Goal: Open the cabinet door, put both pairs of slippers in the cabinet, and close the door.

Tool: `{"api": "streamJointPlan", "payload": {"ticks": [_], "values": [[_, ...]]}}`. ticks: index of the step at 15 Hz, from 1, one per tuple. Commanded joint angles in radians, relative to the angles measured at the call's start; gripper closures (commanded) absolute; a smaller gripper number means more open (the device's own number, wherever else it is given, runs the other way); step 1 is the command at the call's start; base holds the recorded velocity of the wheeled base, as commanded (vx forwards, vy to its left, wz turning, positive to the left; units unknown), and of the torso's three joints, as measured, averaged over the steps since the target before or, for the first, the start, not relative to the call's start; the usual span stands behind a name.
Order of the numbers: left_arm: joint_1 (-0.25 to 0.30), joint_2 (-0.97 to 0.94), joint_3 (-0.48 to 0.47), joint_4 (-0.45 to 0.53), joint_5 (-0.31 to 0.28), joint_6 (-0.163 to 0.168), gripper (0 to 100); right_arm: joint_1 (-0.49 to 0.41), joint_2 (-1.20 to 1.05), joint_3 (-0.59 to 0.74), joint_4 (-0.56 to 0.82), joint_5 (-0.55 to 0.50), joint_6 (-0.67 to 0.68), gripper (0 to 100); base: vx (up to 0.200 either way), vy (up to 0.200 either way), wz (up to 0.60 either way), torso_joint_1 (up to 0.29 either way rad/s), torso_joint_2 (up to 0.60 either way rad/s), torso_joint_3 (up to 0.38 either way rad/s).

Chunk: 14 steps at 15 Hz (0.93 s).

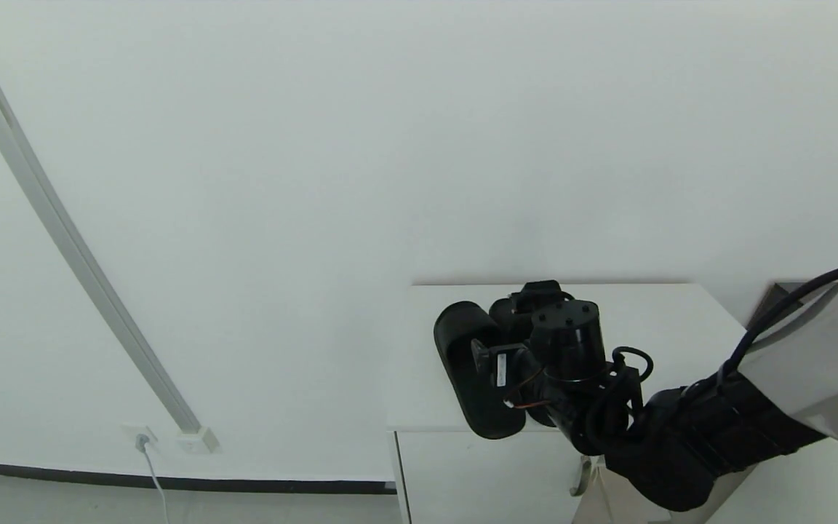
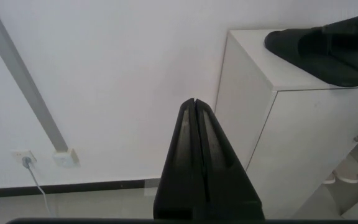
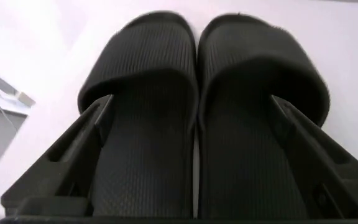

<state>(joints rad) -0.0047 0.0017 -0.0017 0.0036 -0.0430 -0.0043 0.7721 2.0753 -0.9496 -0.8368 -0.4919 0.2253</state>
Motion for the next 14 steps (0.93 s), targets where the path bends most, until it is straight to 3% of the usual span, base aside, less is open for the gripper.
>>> {"api": "streamJointPlan", "payload": {"ticks": [1, 6, 14], "values": [[0.000, 0.000, 0.000, -0.001, 0.002, -0.002, 100, -0.014, 0.062, -0.011, -0.001, 0.006, -0.001, 0, 0.000, 0.000, 0.00, 0.000, 0.00, 0.000], [0.000, 0.000, 0.000, -0.001, 0.002, -0.002, 100, -0.079, 0.186, -0.107, -0.090, 0.042, -0.041, 0, 0.000, 0.000, 0.00, 0.000, 0.00, 0.000], [0.000, 0.001, 0.000, 0.001, 0.002, 0.003, 100, -0.097, 0.239, -0.213, -0.099, 0.061, -0.061, 0, 0.000, 0.000, 0.00, 0.000, 0.00, 0.000]]}}
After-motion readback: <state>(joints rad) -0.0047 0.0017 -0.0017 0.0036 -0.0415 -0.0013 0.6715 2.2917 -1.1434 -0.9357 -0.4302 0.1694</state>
